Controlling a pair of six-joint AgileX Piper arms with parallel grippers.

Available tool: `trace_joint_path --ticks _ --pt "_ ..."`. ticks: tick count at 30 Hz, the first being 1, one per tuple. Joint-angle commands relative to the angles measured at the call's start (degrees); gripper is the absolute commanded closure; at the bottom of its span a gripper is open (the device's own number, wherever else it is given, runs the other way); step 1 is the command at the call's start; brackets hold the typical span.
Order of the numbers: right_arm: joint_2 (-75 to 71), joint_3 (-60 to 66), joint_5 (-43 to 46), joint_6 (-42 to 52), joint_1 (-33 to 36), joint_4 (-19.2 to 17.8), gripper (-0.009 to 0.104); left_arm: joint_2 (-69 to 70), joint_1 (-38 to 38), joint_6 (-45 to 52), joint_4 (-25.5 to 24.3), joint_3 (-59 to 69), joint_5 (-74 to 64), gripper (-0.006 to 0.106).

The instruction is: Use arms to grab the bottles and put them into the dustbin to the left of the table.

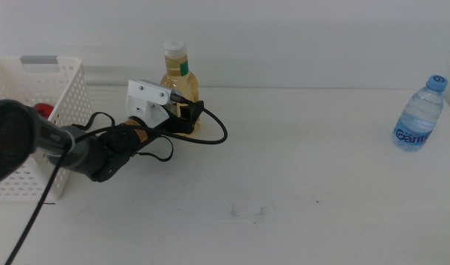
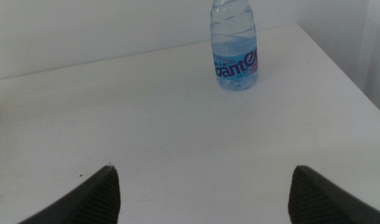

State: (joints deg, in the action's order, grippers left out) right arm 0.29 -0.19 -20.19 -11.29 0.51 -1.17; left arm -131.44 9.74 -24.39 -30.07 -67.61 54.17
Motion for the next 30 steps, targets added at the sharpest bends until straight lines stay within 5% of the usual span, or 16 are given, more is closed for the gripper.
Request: trace_joint_path --ticks 1,7,10,12,17,26,30 --pt "-0.29 0.19 0.53 0.3 -0.43 -0.15 0.021 -1.51 -0.01 -1.16 -2.41 -2.29 0.66 0.007" --pt "-0.29 0.19 0.53 0.3 -0.43 -0.15 0.021 -3.64 0.1 -1.14 -0.69 -5.33 -0.12 0.007" --pt "-0.29 0.19 0.53 0.3 -0.43 -0.15 0.021 -3.64 0.0 -1.89 0.67 -5.33 -0.27 0.017" --pt "-0.29 0.19 0.53 0.3 -0.43 -0.15 0.021 -3.53 -0.13 -3.31 0.78 -5.33 -0.41 0.033" --pt "-0.29 0.19 0.53 0.3 -0.43 -0.15 0.021 0.44 -0.13 -6.09 -2.17 -2.53 -1.98 0.102" --pt "-0.29 0.19 0.53 0.3 -0.43 -0.15 0.021 22.88 3.61 -6.09 -1.08 8.92 -25.91 0.102" --pt "-0.29 0.19 0.53 0.3 -0.43 -0.15 0.021 31.16 6.35 -14.53 -0.81 10.31 -36.97 0.102"
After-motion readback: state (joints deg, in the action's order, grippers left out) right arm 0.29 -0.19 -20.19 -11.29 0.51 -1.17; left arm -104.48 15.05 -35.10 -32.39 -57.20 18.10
